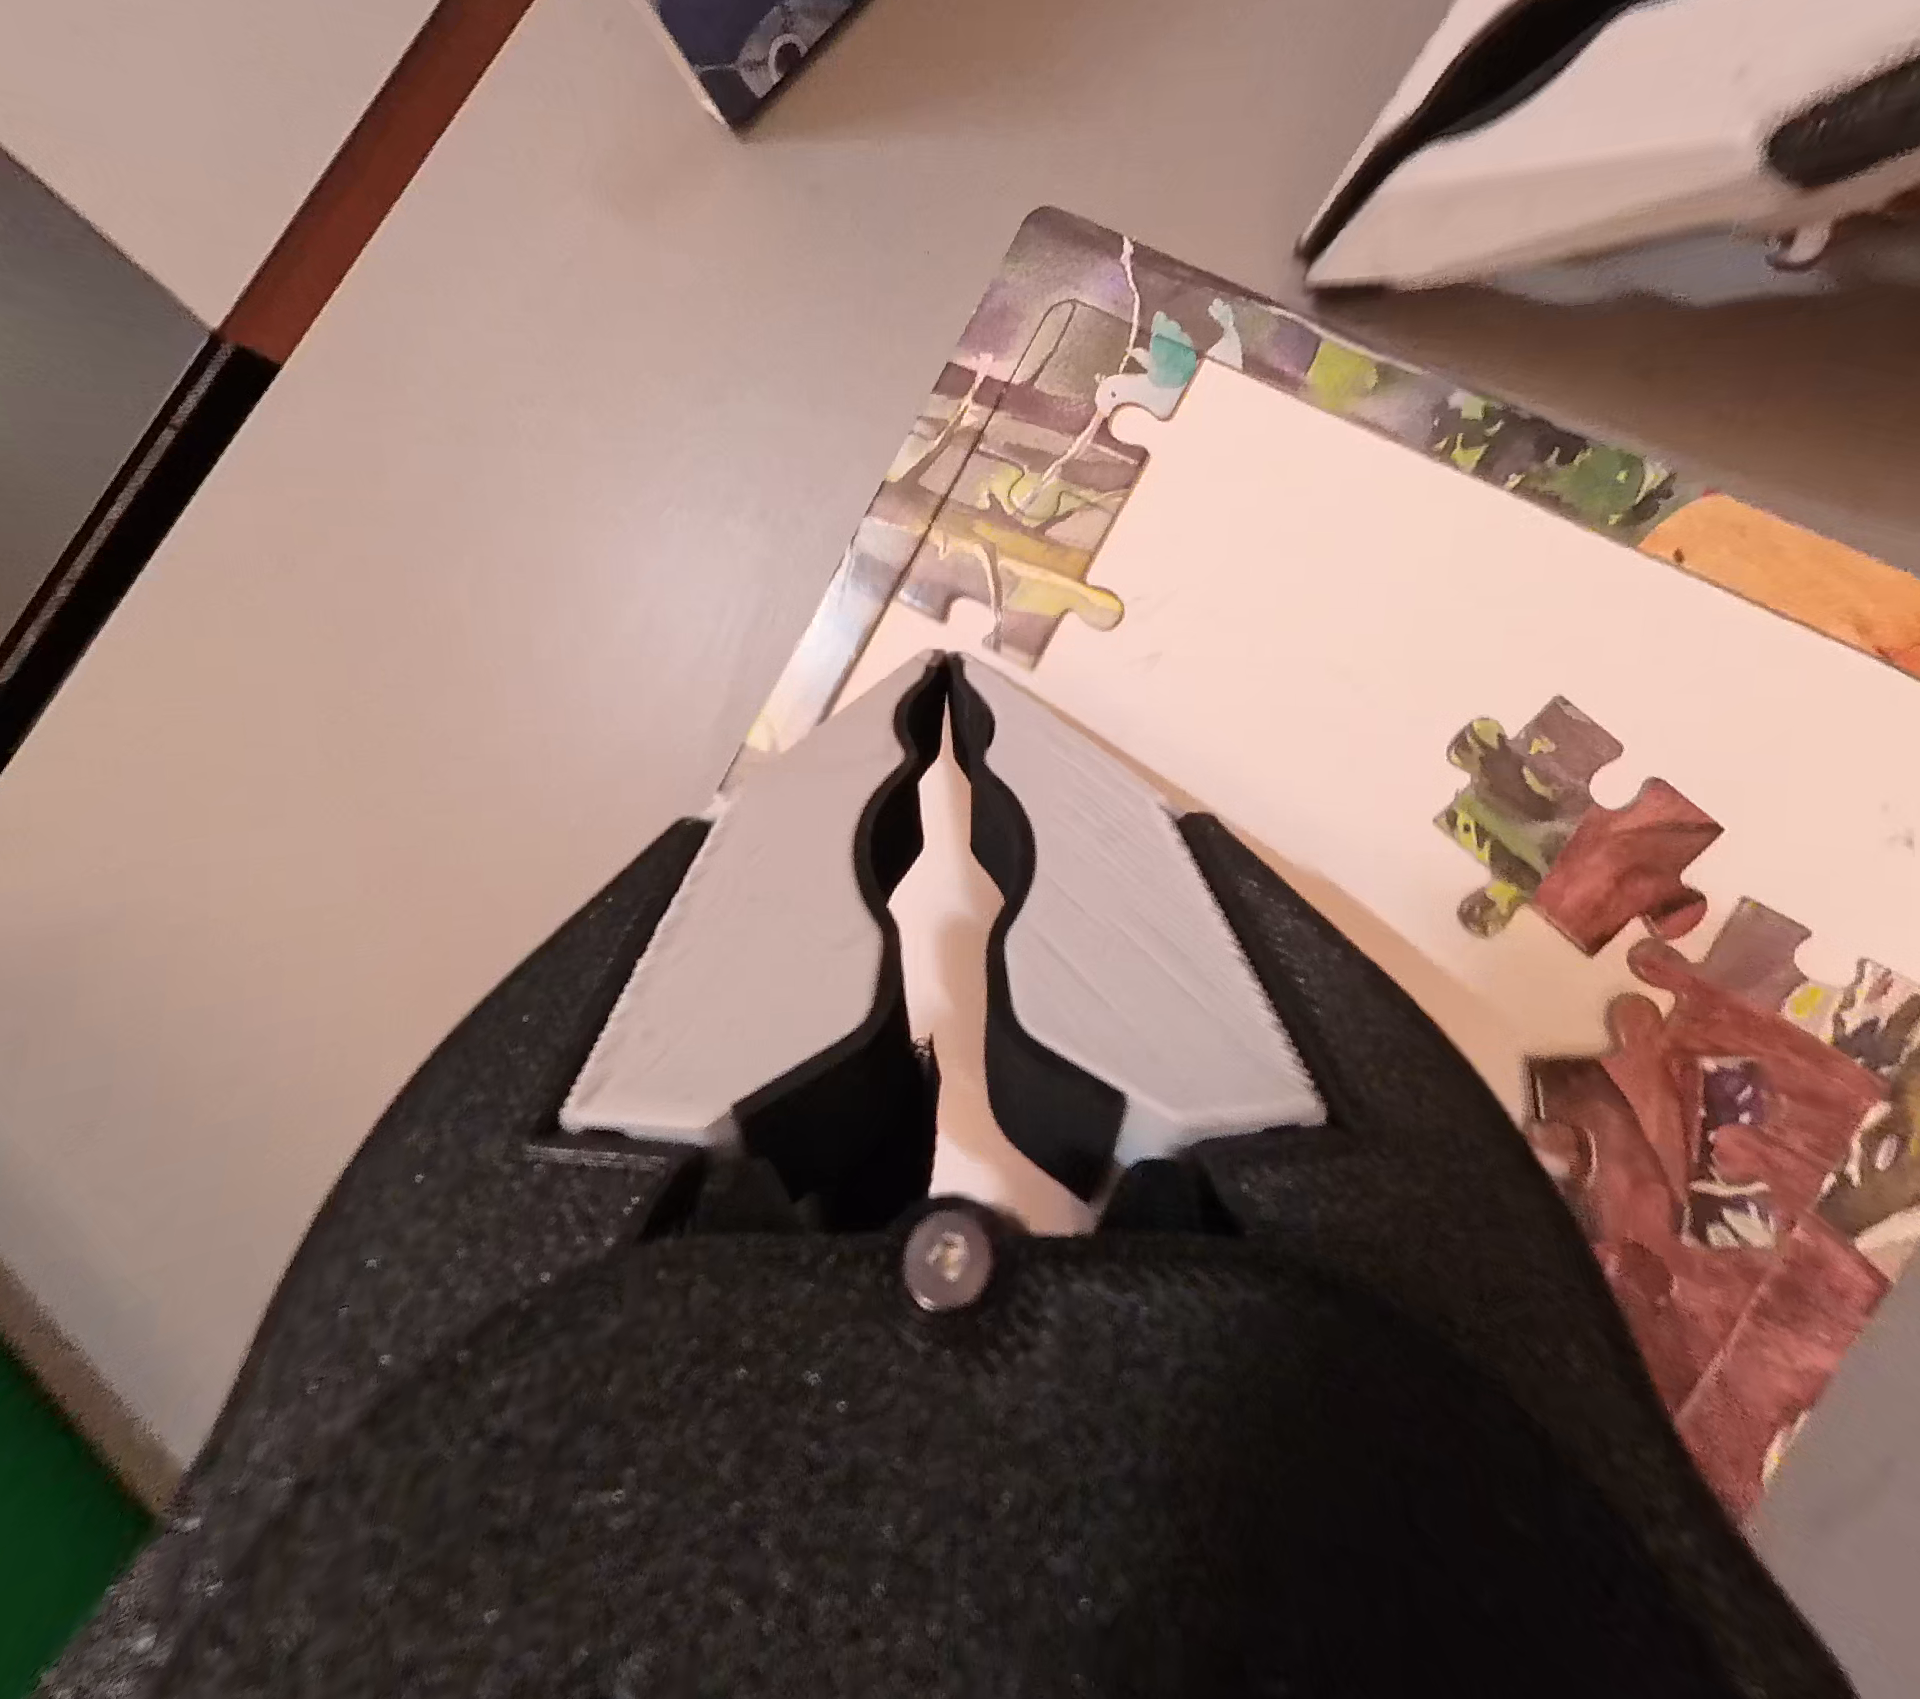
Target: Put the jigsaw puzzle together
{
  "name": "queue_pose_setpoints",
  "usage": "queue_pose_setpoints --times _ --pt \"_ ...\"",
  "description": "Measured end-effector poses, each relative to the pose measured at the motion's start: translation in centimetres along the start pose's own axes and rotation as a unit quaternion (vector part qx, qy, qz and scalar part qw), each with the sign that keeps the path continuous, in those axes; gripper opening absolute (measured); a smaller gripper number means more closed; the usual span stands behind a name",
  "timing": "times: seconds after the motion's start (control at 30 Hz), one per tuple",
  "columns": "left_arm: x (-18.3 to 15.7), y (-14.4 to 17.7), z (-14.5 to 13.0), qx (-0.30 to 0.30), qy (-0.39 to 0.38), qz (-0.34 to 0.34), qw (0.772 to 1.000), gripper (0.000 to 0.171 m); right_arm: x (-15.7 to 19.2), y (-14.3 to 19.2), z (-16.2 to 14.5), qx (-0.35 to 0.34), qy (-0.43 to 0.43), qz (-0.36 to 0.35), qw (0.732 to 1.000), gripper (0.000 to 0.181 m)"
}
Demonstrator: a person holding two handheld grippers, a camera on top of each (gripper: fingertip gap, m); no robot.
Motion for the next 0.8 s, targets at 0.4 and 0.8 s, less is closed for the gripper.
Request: queue_pose_setpoints --times 0.4,0.8 --pt "-8.2 12.0 -8.2 -0.178 0.153 0.025 0.972 0.008 -5.2 14.0 0.6 -0.341 0.020 -0.105 0.934 0.036" --pt "-14.2 13.9 -11.0 -0.388 0.045 0.061 0.919 0.017 -4.8 16.8 -8.5 -0.186 -0.037 -0.153 0.970 0.028"
Point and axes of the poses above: each gripper's, where its closed fingertips meet, y back along the fingers, z out of its top, x = y × z across the jaws, the point moved 8 cm from there along y, back along the fingers, and after that the axes turned 11 degrees about -z, right-handed, at the moved point
